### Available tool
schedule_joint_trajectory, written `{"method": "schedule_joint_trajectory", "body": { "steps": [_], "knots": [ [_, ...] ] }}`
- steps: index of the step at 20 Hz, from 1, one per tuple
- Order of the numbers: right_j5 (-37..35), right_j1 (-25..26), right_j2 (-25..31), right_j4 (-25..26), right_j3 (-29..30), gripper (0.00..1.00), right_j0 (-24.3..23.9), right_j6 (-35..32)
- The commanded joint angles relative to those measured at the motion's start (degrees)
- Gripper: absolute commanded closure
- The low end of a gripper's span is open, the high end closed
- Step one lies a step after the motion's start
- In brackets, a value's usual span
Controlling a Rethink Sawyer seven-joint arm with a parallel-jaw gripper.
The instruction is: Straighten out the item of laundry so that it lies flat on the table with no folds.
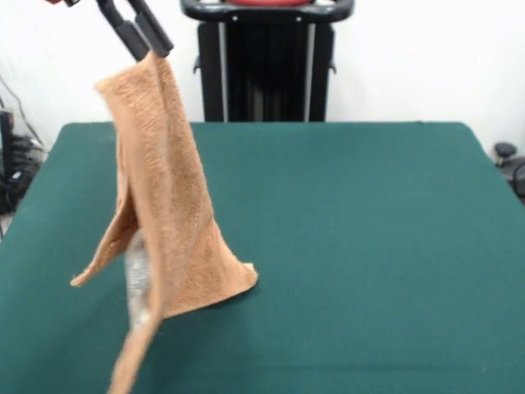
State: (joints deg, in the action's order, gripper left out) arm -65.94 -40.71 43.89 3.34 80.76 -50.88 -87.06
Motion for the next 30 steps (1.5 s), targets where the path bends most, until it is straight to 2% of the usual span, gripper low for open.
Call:
{"method": "schedule_joint_trajectory", "body": {
  "steps": [1, 11, 26, 30],
  "knots": [
    [-8.88, 1.19, 9.12, -2.69, 5.67, 1.0, 0.5, 13.99],
    [-12.83, 2.13, 12.49, -1.64, 3.27, 1.0, -0.84, 12.78],
    [-13.33, 1.51, 14.27, -1.46, 2.41, 1.0, 0.42, 8.29],
    [-16.31, 1.14, 12.74, 1.22, -0.39, 1.0, 0.56, 9.58]
  ]
}}
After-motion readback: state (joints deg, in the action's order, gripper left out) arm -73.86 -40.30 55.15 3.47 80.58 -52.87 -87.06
